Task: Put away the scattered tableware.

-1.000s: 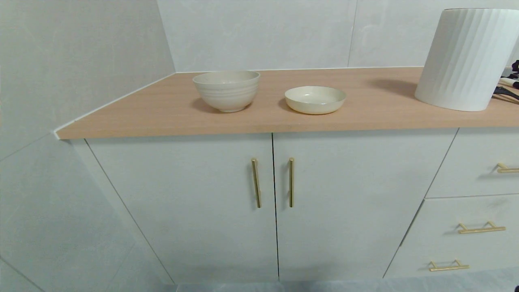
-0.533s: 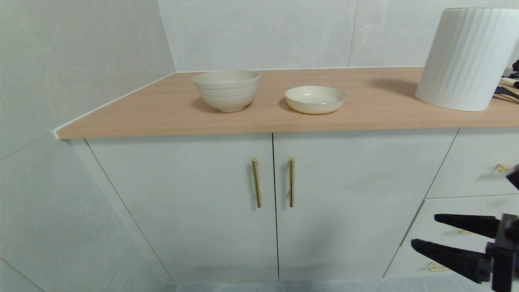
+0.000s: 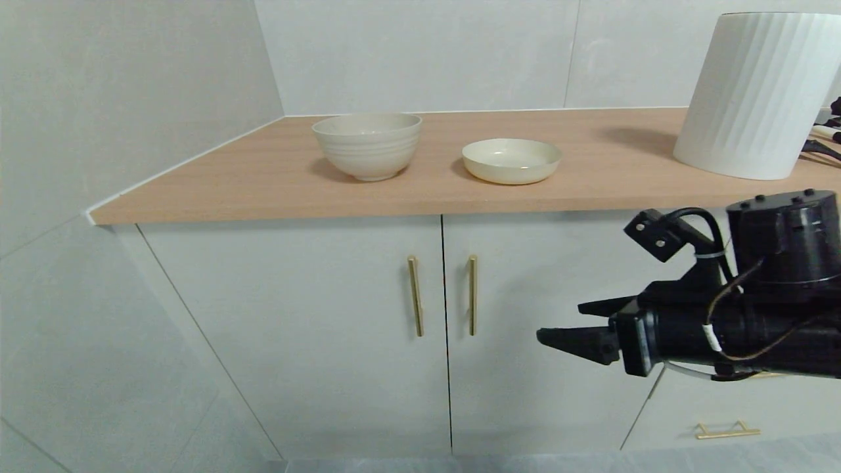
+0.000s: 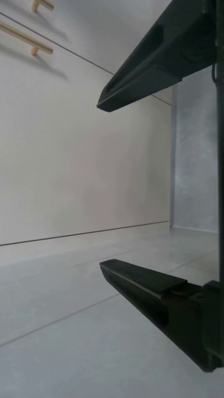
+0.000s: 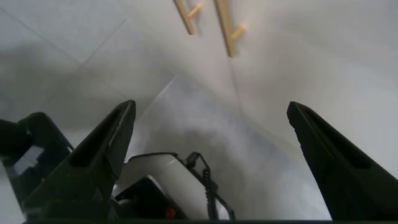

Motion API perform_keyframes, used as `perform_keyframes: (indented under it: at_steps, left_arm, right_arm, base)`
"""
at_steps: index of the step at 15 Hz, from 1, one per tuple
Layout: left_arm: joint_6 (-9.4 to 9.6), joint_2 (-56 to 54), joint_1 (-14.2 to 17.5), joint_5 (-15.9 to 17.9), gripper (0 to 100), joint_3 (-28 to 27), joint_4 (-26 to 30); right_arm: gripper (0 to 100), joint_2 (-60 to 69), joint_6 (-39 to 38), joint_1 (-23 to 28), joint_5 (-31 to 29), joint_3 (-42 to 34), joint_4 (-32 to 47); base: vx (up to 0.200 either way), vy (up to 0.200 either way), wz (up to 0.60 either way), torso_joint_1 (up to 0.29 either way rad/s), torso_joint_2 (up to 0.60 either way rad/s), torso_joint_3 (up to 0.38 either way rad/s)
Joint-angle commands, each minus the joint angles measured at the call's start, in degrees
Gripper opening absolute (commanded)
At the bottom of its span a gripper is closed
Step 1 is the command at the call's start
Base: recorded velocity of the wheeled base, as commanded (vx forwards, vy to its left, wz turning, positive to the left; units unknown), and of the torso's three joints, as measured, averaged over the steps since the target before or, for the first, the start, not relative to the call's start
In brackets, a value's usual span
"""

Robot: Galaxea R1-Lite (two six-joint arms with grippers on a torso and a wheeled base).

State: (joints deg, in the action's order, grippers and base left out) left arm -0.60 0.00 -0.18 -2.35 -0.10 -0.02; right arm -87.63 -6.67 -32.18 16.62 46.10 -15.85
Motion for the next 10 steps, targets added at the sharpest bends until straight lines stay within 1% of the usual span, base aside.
perform_keyframes:
  at_steps: [1, 3, 5, 9, 10]
  left_arm:
    - [-0.02, 0.0, 0.0, 0.0, 100, 0.0, -0.1]
    - [-0.02, 0.0, 0.0, 0.0, 100, 0.0, 0.0]
    - [-0.02, 0.0, 0.0, 0.0, 100, 0.0, 0.0]
    - [-0.02, 0.0, 0.0, 0.0, 100, 0.0, -0.1]
    - [-0.02, 0.0, 0.0, 0.0, 100, 0.0, 0.0]
  right_arm:
    - [100, -7.6, -0.2, -2.5, 0.1, 4.2, -0.3]
    - [100, -11.6, -0.3, -2.9, -0.1, 6.0, -2.9]
    - [100, -14.9, -1.1, -4.3, -0.1, 5.8, -7.9]
    - [100, -20.9, -7.0, -5.3, -0.3, 5.7, -20.6]
    - [100, -21.9, -7.4, -5.3, -0.4, 5.8, -22.2]
  base:
    - [0.0, 0.0, 0.0, 0.0, 0.0, 0.0]
    - [0.0, 0.0, 0.0, 0.0, 0.0, 0.0]
    - [0.0, 0.0, 0.0, 0.0, 0.0, 0.0]
    - [0.0, 0.0, 0.0, 0.0, 0.0, 0.0]
    - [0.0, 0.0, 0.0, 0.0, 0.0, 0.0]
